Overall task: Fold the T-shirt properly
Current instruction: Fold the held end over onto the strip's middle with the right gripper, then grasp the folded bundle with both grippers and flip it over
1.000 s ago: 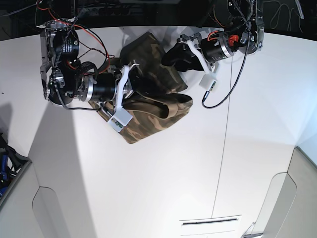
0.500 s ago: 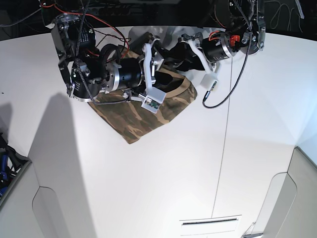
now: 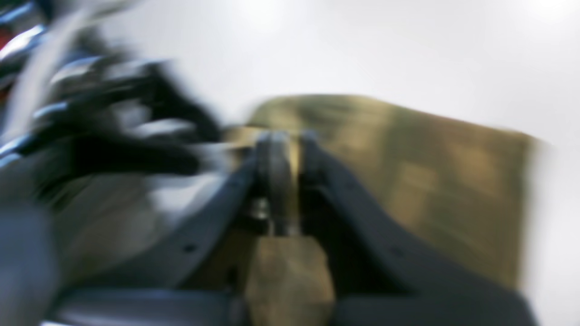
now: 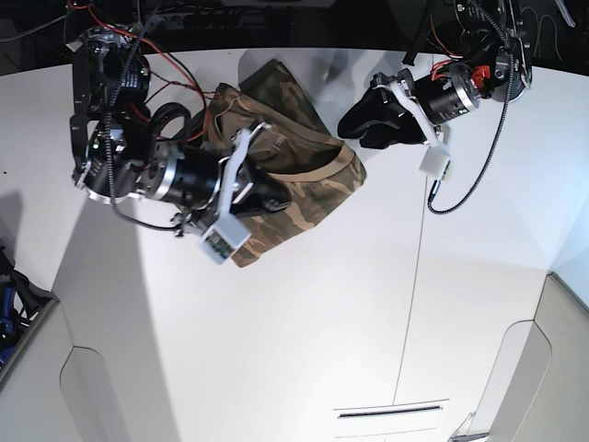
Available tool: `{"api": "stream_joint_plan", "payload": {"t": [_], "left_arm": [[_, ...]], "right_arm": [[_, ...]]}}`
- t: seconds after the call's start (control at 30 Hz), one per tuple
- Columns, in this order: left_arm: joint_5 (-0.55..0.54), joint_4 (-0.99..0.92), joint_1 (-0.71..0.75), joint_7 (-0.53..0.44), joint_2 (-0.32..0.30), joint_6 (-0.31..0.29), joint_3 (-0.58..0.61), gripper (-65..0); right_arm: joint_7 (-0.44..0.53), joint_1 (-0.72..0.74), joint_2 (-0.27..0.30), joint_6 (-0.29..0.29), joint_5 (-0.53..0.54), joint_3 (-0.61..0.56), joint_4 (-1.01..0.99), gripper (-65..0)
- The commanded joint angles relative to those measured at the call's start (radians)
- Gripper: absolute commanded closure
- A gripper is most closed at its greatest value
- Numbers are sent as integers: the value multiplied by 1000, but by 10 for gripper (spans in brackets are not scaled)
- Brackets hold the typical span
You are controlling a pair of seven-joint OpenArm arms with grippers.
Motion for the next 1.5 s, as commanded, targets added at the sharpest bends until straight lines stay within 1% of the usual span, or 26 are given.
{"api": "stream_joint_plan", "payload": {"t": [0.0,0.07,0.13,0.23,0.3,0.37,0.43,0.53,0.67,0.8,0.87,0.93,0.97,1.0,1.03,1.1,1.17,1.2,1.33,1.4,1.47], "left_arm": [[-29,20,5,-11,-3,-22,0,-365],[-34,20,16,-11,-3,-27,0,-365],[-42,20,25,-12,-3,-27,0,-365],[-42,20,26,-13,-3,-27,0,-365],[-42,20,23,-24,-3,-27,0,-365],[-41,20,20,-31,-3,-27,0,-365],[-40,20,20,-34,-3,-27,0,-365],[-33,20,20,-34,-3,-27,-1,-365],[-4,20,20,-34,-4,-27,-1,-365],[-4,20,18,-34,-6,-27,-1,-365],[-4,20,18,-34,-6,-27,-1,-365],[-7,26,18,-33,-6,-27,-1,-365],[-14,34,18,-29,-6,-27,-1,-360],[-24,45,18,-18,-6,-27,-1,-338],[-32,63,18,-12,-6,-27,0,-302],[-54,112,24,6,-6,-27,0,-208],[-87,169,35,43,-6,-27,9,-146],[-97,198,43,49,-6,-27,16,-134],[-101,279,68,48,-6,-27,61,-133],[-98,281,71,45,-6,-27,107,-133],[-54,280,71,32,-6,-27,171,-133]], "right_arm": [[36,16,-2,3,1,42,18,0],[49,16,-2,3,-21,125,15,0],[67,13,3,3,-19,193,-6,0],[58,10,3,3,8,230,-85,0],[19,10,3,8,71,226,-145,0],[-35,8,3,22,153,207,-193,0],[-71,0,3,22,197,173,-216,0],[-69,-32,3,22,225,106,-218,0],[-69,-74,3,22,232,-18,-218,0],[-69,-87,3,22,232,-136,-217,0],[-64,-84,2,22,232,-163,-215,0],[-48,-83,-3,22,231,-164,-209,0],[-36,-81,-3,22,231,-156,-203,0],[-30,-73,-3,22,231,-146,-197,0],[-29,-61,-3,22,230,-132,-193,0],[-26,-27,-3,22,230,-93,-188,0],[-23,11,-3,22,230,-46,-188,0],[-23,31,-3,22,231,-19,-188,0],[1,107,-2,22,229,93,-188,0],[30,139,-2,22,203,138,-188,0],[69,163,-2,22,154,169,-193,0]]}}
